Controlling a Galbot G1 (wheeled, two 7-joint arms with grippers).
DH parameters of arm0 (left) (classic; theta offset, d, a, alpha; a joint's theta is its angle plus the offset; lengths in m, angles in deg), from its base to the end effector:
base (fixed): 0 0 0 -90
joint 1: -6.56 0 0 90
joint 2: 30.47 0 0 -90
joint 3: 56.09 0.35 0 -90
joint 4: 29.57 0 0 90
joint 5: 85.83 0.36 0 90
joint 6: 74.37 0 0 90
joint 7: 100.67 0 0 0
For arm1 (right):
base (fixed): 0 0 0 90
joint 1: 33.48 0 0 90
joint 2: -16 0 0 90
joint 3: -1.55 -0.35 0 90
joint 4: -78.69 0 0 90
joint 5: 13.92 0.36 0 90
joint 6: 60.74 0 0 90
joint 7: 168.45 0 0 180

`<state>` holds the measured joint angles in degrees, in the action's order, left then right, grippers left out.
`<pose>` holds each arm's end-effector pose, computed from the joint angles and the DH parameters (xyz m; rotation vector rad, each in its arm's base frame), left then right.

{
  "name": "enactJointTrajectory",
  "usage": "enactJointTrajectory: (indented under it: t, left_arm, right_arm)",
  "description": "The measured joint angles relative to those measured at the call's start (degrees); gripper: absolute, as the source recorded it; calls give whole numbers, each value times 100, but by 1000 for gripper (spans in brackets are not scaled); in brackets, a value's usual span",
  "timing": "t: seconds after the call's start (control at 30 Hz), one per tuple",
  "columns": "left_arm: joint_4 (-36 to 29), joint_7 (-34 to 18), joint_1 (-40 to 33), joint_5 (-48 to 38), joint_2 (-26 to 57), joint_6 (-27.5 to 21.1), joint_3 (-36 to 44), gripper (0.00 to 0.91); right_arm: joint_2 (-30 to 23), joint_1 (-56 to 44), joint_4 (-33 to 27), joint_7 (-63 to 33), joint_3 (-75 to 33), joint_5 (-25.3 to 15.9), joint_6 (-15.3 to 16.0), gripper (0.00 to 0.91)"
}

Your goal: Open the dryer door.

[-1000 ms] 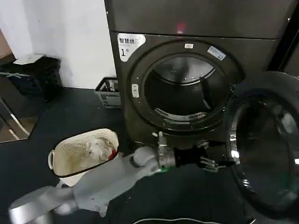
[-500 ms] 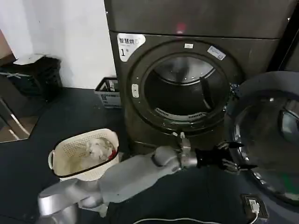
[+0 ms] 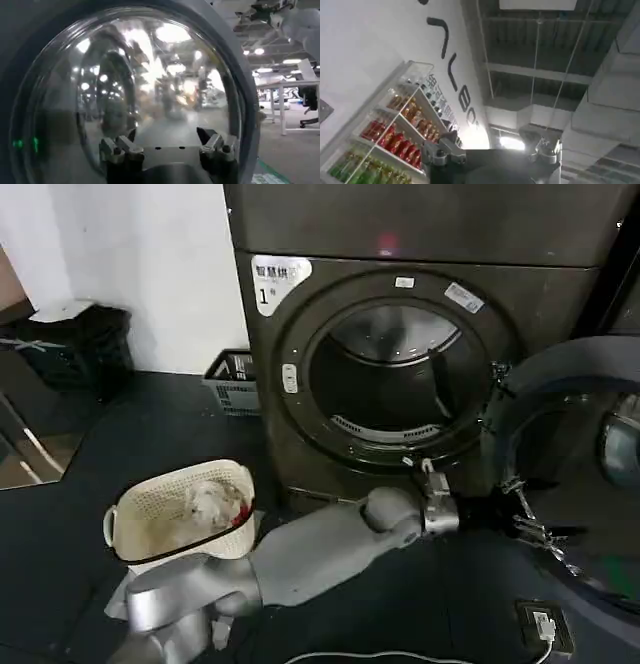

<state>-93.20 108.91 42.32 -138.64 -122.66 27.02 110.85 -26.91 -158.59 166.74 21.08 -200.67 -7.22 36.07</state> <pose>0.4463 -0.3335 -0.2316 2.1874 2.0923 -0.0749 -0.1128 -0.4921 0.0761 1.8192 1.9788 -1.0711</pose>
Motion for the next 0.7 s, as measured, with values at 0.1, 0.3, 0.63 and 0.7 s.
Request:
enactJointTrajectory:
  t: [0.1, 0.3, 0.63, 0.7]
  left_arm:
    - [83, -58, -51, 1, 0, 6, 16, 907]
    - [270, -188, -135, 56, 0, 56, 20, 907]
    - [336, -293, -148, 167, 0, 206, 38, 907]
    - [246, -302, -104, 240, 0, 338, 84, 907]
  right_arm:
    - [-36, -37, 1, 2, -37, 11, 0, 907]
    - [-67, -118, -36, 4, -141, 28, -9, 907]
    - [-103, -163, -14, 8, -199, 36, -18, 907]
    - [-103, -169, -3, 8, -193, 40, -18, 907]
